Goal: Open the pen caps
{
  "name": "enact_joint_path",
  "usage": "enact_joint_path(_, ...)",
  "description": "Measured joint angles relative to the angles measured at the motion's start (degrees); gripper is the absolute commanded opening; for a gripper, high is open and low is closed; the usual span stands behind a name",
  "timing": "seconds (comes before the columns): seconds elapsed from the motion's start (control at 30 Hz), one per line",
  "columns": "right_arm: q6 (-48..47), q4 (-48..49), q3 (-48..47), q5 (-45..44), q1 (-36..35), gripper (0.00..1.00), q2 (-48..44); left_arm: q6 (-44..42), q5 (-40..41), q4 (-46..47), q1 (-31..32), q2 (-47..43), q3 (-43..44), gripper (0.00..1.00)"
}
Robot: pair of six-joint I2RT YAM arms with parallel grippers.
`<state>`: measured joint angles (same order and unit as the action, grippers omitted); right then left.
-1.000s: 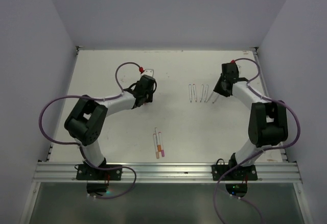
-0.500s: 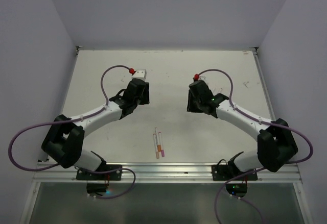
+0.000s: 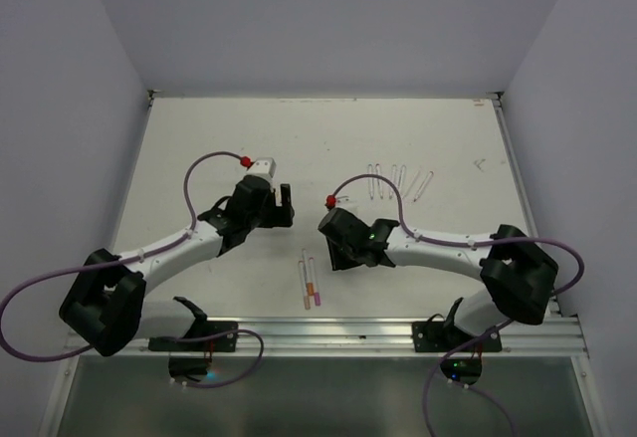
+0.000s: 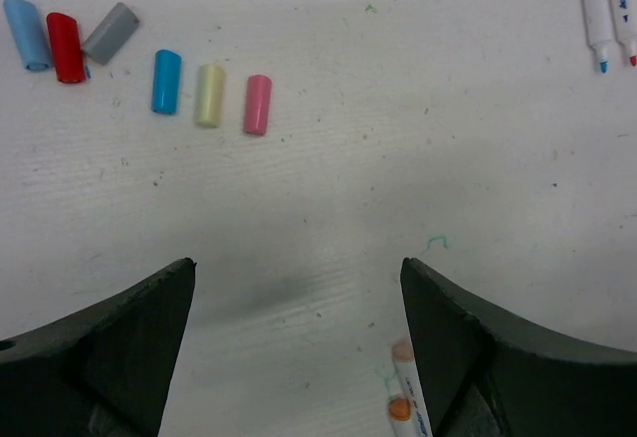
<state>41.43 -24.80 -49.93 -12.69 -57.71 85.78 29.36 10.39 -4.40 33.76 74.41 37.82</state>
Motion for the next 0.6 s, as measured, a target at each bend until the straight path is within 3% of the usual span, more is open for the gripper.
enact_joint_path(0.6, 3.6, 0.6, -10.3, -3.2, -8.4, 0.33, 12.9, 0.2, -2.5, -0.5, 0.0, -4.3, -1.5, 0.89)
